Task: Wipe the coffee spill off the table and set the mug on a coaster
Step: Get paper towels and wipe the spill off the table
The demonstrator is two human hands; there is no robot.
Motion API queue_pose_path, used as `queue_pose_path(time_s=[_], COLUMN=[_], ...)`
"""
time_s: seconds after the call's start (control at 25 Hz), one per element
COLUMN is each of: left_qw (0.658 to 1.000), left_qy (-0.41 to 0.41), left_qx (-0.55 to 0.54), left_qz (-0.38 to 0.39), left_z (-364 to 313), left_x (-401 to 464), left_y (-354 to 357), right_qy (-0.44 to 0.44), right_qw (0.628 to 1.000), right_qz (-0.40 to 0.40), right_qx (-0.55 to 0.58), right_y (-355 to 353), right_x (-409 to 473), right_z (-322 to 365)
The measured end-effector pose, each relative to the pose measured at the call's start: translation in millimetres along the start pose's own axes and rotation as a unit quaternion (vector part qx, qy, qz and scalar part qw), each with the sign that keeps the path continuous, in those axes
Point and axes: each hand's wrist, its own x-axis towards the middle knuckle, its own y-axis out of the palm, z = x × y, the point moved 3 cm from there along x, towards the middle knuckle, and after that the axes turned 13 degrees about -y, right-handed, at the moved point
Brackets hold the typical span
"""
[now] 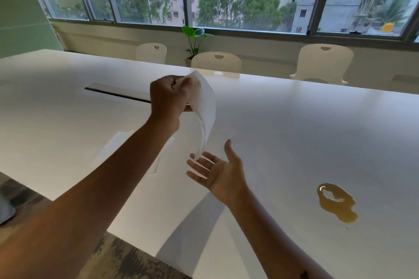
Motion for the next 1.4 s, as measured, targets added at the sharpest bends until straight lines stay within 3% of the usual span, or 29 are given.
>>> queue_pose_path(time_s=[0.2,0.44,0.56,0.76,1.08,1.4], left_qw=[0.997,0.989,0.983,0.963,0.926,0.905], left_qy=[-0.053,-0.07,-0.073,-0.077,-0.134,-0.178], left_qx=[-0.021,-0.064,-0.04,0.046,0.161,0.204], left_qz=[0.055,0.115,0.161,0.253,0.314,0.328], left_z=[0,17,34,74,163,189], left_x=[-36,-70,-88,-128,-204,-228], left_y=[70,145,177,223,250,235], right_qy=[-0.052,-0.178,-0.267,-0.371,-0.281,-0.242], right_qw=[0.995,0.971,0.926,0.839,0.678,0.607], right_qz=[0.01,-0.159,-0.245,-0.311,-0.41,-0.396], right_qx=[0.086,0.01,-0.107,-0.25,-0.542,-0.645], right_y=[-20,-69,-100,-155,-236,-252], right_x=[-45,-92,-116,-168,-216,-234], right_z=[65,159,212,288,279,258])
